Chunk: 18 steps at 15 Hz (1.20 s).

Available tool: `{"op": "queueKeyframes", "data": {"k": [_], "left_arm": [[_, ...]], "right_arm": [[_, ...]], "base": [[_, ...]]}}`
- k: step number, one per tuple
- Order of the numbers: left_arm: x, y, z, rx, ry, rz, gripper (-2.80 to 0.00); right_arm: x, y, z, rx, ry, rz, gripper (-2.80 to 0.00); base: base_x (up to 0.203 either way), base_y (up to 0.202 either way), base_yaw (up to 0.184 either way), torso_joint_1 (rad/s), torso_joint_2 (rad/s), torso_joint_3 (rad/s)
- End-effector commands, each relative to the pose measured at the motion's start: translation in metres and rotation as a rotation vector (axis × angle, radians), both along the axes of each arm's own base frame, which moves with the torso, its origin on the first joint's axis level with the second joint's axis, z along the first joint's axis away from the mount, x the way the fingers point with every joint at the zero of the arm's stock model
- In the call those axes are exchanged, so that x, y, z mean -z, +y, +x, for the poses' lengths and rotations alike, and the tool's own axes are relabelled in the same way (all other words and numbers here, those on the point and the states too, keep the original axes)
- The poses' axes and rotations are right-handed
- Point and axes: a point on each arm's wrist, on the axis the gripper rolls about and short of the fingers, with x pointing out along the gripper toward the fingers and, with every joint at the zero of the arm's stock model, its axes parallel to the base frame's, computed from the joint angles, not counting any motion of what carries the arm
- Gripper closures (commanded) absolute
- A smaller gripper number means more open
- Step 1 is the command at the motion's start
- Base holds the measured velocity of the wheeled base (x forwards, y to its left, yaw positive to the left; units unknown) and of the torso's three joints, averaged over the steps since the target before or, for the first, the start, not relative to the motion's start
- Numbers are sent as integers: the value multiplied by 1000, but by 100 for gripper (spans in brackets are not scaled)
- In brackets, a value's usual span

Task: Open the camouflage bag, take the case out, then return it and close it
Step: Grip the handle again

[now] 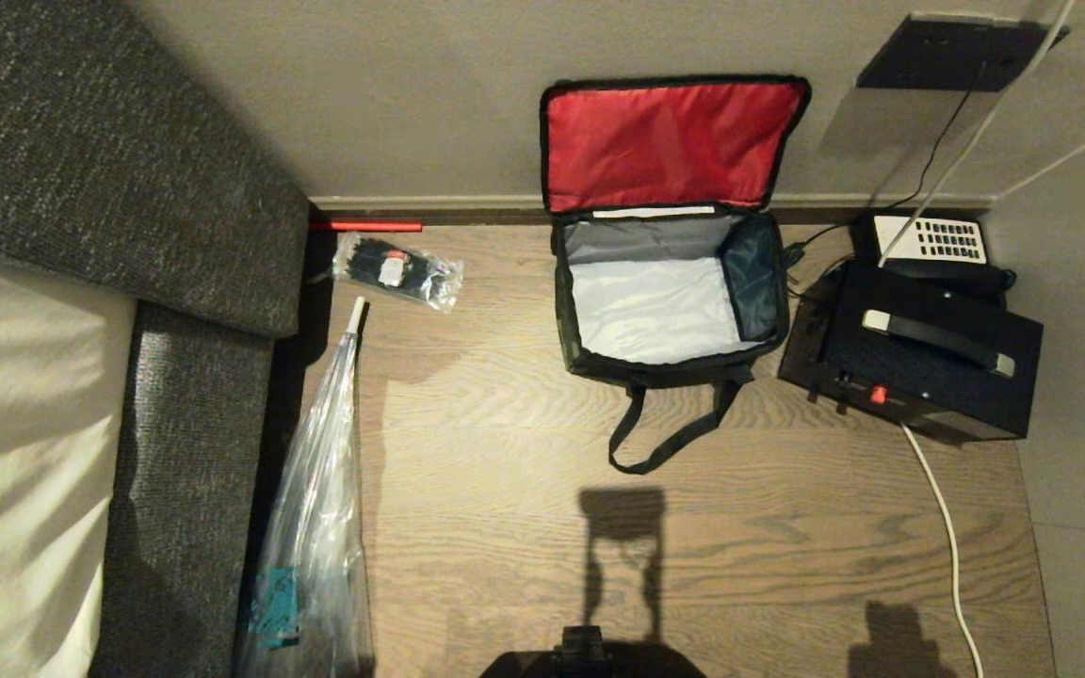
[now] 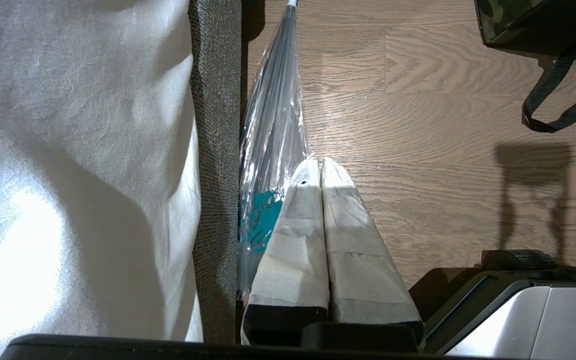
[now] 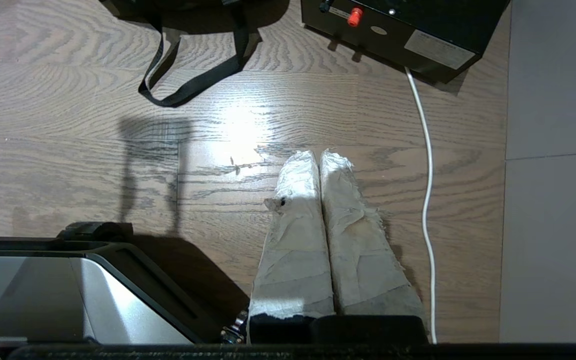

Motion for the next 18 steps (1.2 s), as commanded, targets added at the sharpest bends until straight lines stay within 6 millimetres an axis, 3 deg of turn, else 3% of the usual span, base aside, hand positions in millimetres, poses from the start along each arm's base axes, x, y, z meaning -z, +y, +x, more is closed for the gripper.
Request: {"op": "queueKeyframes", "data": {"k": [1, 14, 18], "left_arm": [[0, 0, 0, 0, 3, 0, 0], [0, 0, 0, 0, 3, 1, 0], [1, 0, 0, 0, 4, 1, 0]], "right_arm": [[0, 0, 0, -1, 3, -1, 0], [-4, 0, -2, -16, 10, -55, 0], [-44, 2, -35, -85, 75, -30, 0]], "base": [[0, 0, 0, 0, 0, 0], [0, 0, 0, 0, 0, 0], [0, 0, 0, 0, 0, 0]]}}
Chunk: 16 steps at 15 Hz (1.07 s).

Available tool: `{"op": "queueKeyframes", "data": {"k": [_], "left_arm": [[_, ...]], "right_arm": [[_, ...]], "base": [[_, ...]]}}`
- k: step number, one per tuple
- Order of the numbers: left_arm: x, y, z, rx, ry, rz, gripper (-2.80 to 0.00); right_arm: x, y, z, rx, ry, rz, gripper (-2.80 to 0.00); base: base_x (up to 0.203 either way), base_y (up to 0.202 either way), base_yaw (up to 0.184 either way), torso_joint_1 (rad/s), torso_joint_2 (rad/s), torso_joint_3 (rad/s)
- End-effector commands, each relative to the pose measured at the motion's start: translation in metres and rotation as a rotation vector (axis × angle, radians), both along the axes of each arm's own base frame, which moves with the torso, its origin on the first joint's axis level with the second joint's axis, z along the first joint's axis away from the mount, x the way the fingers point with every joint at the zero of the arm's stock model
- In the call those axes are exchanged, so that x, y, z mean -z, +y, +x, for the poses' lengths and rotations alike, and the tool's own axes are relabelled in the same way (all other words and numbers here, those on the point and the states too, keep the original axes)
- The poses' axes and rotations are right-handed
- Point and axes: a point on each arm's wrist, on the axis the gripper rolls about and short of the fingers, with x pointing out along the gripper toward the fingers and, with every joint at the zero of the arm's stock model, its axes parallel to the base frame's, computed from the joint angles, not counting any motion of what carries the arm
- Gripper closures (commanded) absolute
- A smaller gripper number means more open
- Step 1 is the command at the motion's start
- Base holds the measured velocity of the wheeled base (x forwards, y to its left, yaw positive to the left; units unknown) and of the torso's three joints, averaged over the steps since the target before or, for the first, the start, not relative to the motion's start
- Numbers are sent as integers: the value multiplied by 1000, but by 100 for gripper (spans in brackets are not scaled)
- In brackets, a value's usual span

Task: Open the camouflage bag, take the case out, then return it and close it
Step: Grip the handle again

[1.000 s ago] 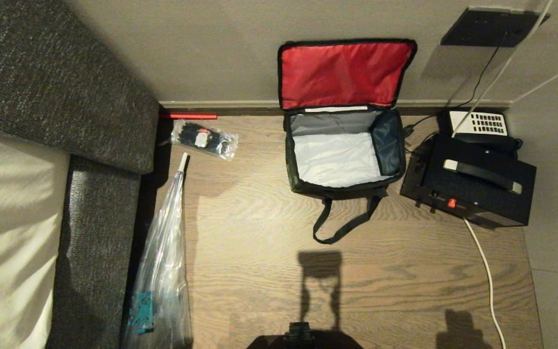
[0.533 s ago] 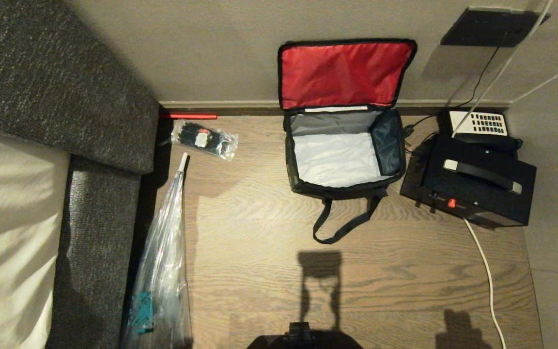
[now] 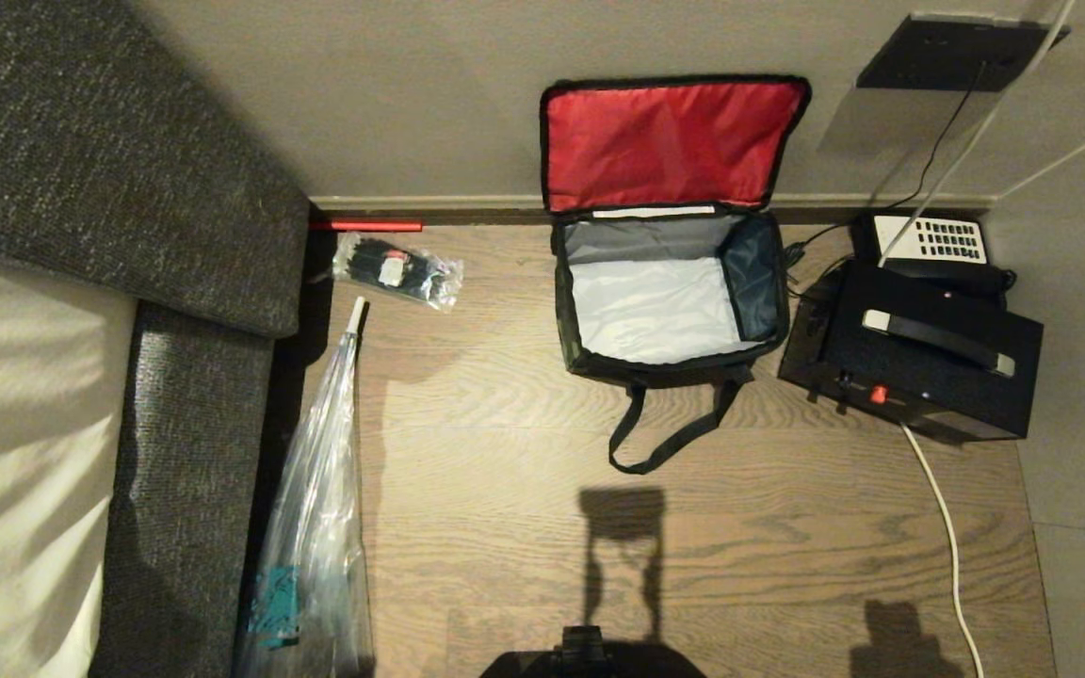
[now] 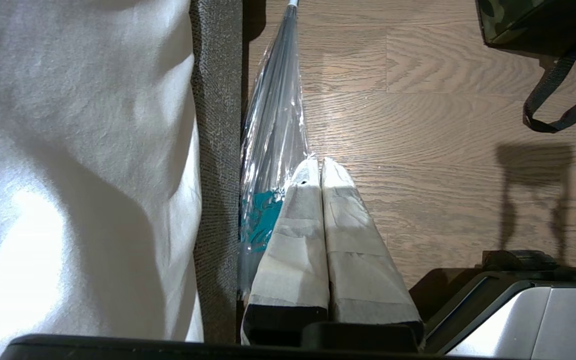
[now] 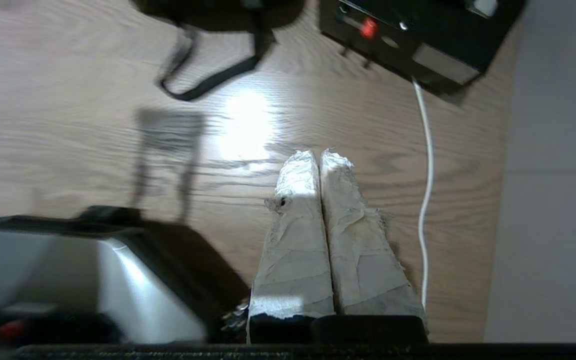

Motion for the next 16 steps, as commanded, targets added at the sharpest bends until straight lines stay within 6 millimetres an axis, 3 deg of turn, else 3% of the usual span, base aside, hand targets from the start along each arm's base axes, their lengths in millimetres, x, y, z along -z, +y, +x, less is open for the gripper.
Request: {"op": "queueKeyframes", "data": {"k": [1, 3, 5, 7, 9, 11, 13, 16], "left_arm": [[0, 0, 0, 0, 3, 1, 0], [0, 0, 0, 0, 3, 1, 0], [1, 0, 0, 0, 4, -5, 0], [1, 0, 0, 2, 4, 1, 0], [0, 0, 0, 0, 3, -5, 0], [0, 0, 0, 0, 3, -6, 0], [0, 0, 0, 0, 3, -6, 0], [0, 0, 0, 0, 3, -6, 0]], "right_arm": [[-21, 1, -24, -51, 55, 12, 0], [-32, 3, -36, -105, 49, 23, 0], [-57, 3, -41, -122, 12, 36, 0], [-89, 3, -18, -122, 101, 81, 0], [-114, 2, 37, -117, 248, 55, 0], [-121, 1, 104, -87, 390, 4, 0], [-110, -2, 174, -56, 496, -55, 0], [-77, -15, 278, -17, 520, -170, 0]], "base": [[0, 0, 0, 0, 0, 0], [0, 0, 0, 0, 0, 0], [0, 0, 0, 0, 0, 0], [0, 0, 0, 0, 0, 0], [0, 0, 0, 0, 0, 0], [0, 0, 0, 0, 0, 0], [0, 0, 0, 0, 0, 0], [0, 0, 0, 0, 0, 0]]}}
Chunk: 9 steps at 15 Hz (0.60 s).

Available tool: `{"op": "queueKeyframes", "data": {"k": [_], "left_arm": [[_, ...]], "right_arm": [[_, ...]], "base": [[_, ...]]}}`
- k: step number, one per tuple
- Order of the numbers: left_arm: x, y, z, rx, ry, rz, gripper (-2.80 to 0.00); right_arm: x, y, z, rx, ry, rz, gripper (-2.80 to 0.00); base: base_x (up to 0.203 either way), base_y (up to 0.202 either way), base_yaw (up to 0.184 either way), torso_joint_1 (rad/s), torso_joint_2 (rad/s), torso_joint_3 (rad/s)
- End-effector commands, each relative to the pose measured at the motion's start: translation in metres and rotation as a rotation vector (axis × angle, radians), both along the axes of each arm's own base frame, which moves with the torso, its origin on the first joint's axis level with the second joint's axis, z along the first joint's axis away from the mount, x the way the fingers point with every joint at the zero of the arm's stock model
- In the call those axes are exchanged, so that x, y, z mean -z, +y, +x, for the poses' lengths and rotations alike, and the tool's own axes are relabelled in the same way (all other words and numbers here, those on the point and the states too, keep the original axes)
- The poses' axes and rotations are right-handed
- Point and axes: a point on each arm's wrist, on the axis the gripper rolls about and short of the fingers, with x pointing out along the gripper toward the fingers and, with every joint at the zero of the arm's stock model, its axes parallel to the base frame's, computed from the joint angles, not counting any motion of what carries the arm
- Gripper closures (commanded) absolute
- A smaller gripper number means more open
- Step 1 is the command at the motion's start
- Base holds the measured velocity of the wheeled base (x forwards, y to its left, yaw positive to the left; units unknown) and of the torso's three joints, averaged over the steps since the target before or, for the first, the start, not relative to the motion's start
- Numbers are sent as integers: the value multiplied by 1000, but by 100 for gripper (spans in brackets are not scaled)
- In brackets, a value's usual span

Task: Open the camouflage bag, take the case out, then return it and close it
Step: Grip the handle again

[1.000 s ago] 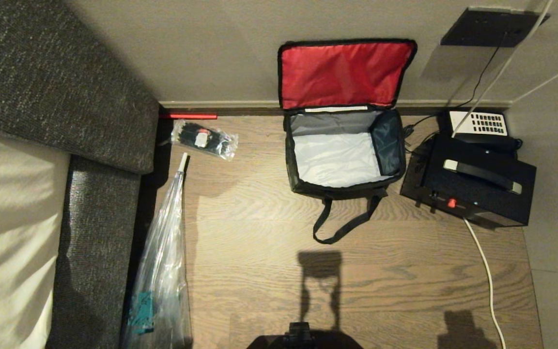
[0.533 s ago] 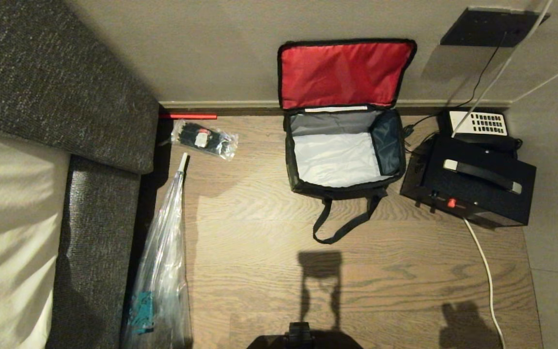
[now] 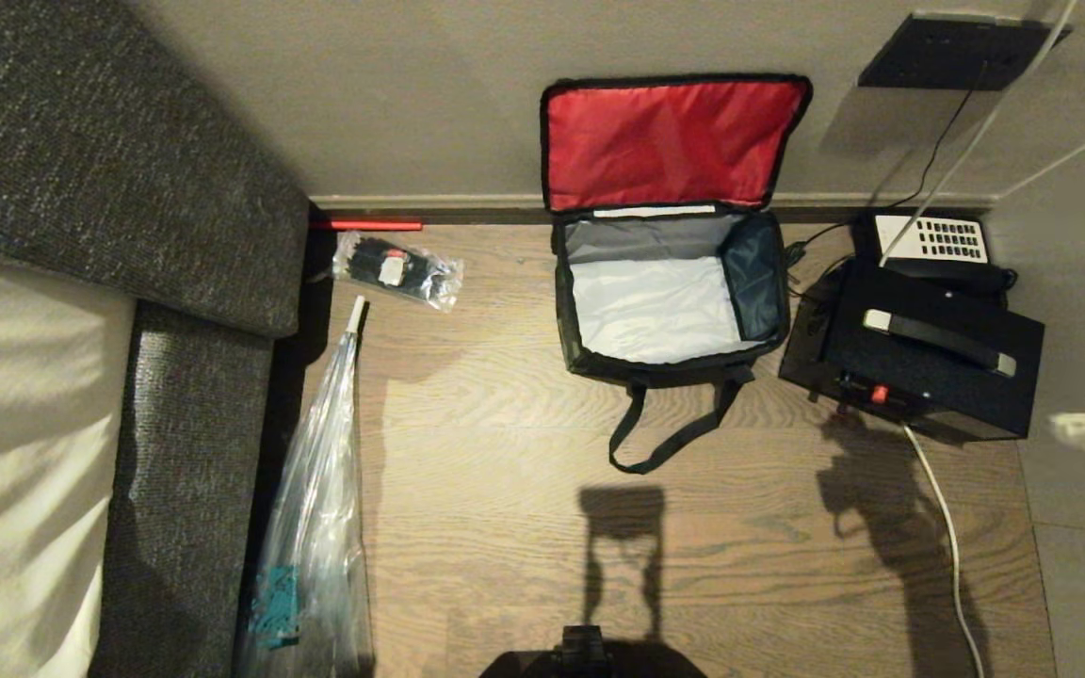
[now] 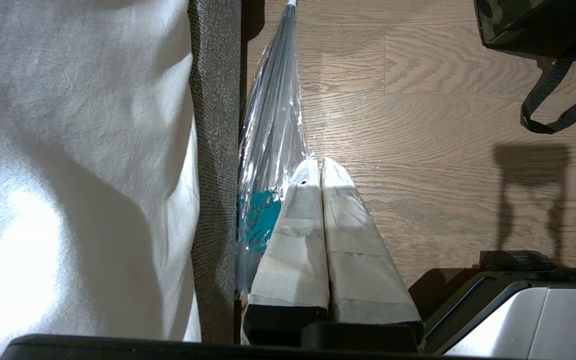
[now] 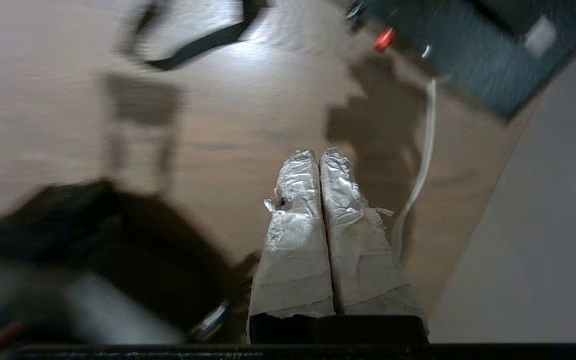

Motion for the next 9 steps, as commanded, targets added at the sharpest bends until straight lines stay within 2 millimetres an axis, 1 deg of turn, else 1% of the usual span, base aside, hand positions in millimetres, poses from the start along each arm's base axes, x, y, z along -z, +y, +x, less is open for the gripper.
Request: {"op": "queueKeyframes", "data": {"k": [1, 3, 4, 5, 6, 7, 9], "left_arm": [[0, 0, 0, 0, 3, 0, 0], [0, 0, 0, 0, 3, 0, 0], [0, 0, 0, 0, 3, 0, 0], [0, 0, 0, 0, 3, 0, 0], [0, 0, 0, 0, 3, 0, 0], [0, 0, 0, 0, 2, 0, 0], [0, 0, 0, 0, 3, 0, 0]], "right_arm": [[56, -16, 110, -6, 104, -85, 0], [80, -34, 160, -38, 27, -197, 0], [90, -46, 181, -64, -33, -277, 0], [94, -63, 196, -100, -113, -383, 0], [98, -77, 209, -160, -183, -475, 0], [100, -87, 220, -247, -279, -559, 0], [95, -99, 228, -319, -436, -671, 0]], "base": [[0, 0, 0, 0, 0, 0], [0, 0, 0, 0, 0, 0], [0, 0, 0, 0, 0, 0], [0, 0, 0, 0, 0, 0], [0, 0, 0, 0, 0, 0], [0, 0, 0, 0, 0, 0], [0, 0, 0, 0, 0, 0]]}}
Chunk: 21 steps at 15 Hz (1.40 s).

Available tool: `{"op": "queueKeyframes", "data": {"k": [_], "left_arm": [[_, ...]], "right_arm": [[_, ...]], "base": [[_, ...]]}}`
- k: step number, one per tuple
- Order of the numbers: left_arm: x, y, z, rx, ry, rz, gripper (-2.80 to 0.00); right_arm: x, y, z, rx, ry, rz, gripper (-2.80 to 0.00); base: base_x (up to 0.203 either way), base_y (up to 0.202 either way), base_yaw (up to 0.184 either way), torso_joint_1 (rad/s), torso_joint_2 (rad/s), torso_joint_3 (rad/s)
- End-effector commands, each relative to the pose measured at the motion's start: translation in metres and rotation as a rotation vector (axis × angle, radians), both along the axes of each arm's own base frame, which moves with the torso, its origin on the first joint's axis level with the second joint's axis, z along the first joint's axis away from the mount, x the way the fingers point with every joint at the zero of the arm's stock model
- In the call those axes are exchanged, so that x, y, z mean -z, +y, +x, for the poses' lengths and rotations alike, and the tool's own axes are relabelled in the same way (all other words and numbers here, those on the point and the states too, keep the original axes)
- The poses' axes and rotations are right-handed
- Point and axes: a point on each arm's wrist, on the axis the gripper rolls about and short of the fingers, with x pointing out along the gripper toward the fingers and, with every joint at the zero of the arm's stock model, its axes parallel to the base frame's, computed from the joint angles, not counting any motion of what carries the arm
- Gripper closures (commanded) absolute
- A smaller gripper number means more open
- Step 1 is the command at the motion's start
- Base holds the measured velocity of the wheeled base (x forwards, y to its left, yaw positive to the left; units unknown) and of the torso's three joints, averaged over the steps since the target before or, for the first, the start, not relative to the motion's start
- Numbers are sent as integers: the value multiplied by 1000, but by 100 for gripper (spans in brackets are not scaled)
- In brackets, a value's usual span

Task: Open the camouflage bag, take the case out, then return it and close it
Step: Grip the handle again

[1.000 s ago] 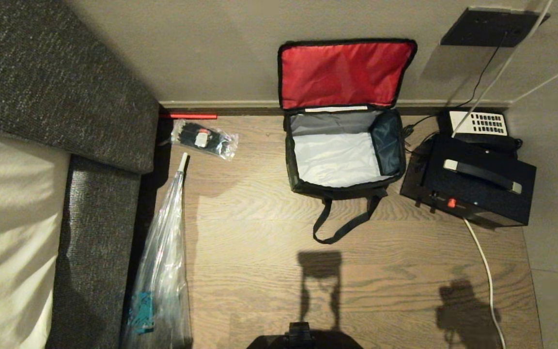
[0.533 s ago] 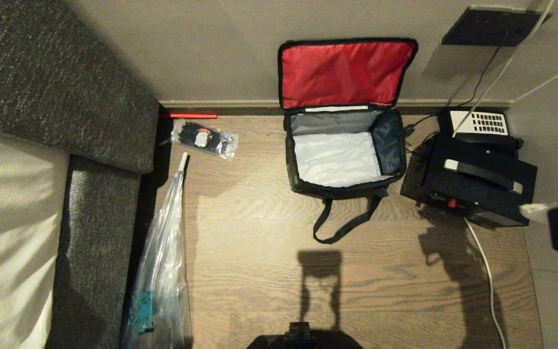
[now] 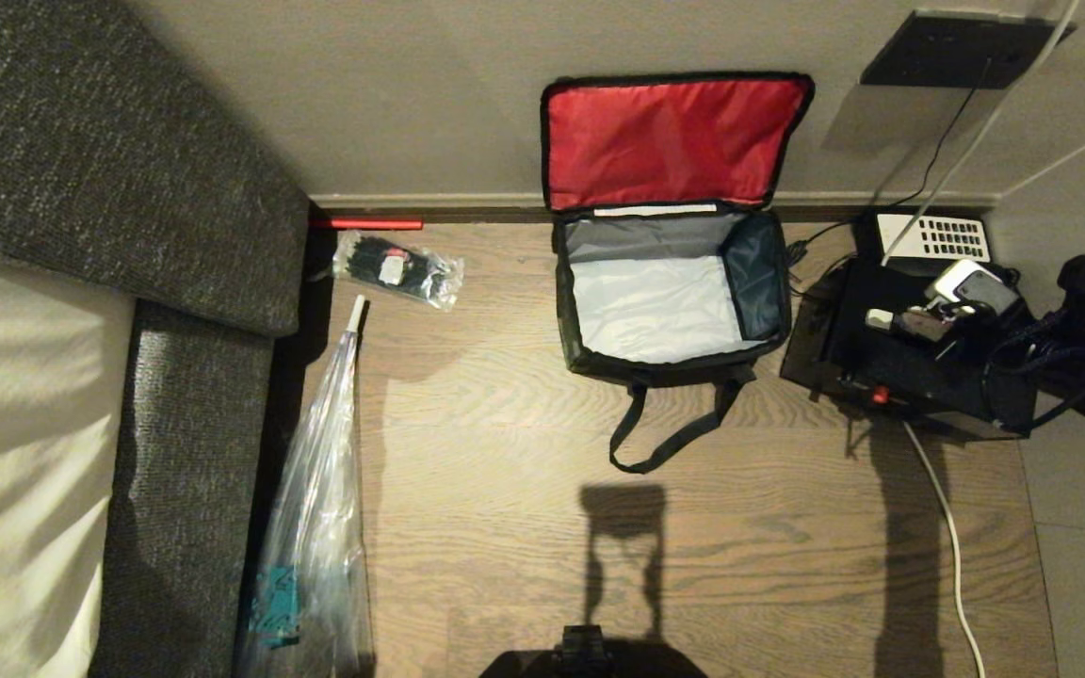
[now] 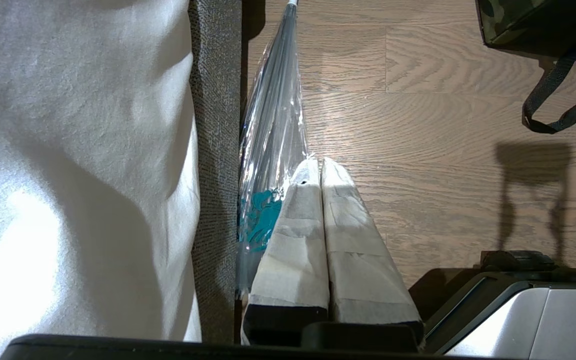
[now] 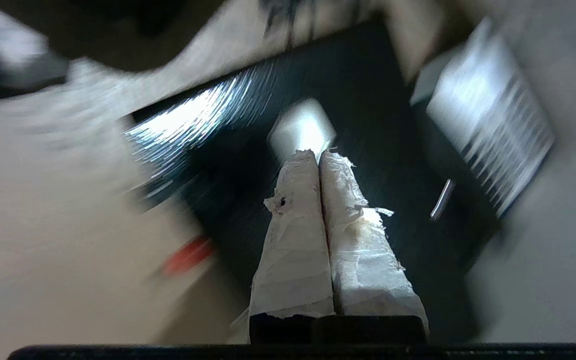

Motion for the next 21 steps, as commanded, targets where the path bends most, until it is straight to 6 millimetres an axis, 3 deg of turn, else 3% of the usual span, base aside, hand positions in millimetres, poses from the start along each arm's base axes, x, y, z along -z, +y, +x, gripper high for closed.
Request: {"op": "queueKeyframes", "data": {"k": [1, 5, 8, 12, 14, 17, 21], "left_arm": [[0, 0, 0, 0, 3, 0, 0], [0, 0, 0, 0, 3, 0, 0], [0, 0, 0, 0, 3, 0, 0], [0, 0, 0, 0, 3, 0, 0], [1, 0, 0, 0, 3, 0, 0], [0, 0, 0, 0, 3, 0, 0], [0, 0, 0, 0, 3, 0, 0]], "right_arm": [[20, -16, 17, -67, -78, -97, 0], [9, -7, -10, -68, -79, -164, 0], [1, -4, -26, 38, -39, -162, 0], [-8, -6, -43, 552, 20, -165, 0], [2, 12, -52, 729, 91, -181, 0], [4, 18, -56, 608, 82, -158, 0], [24, 22, -55, 465, 85, -169, 0]], "base": [[0, 0, 0, 0, 0, 0], [0, 0, 0, 0, 0, 0], [0, 0, 0, 0, 0, 0], [0, 0, 0, 0, 0, 0], [0, 0, 0, 0, 0, 0], [0, 0, 0, 0, 0, 0], [0, 0, 0, 0, 0, 0]]}}
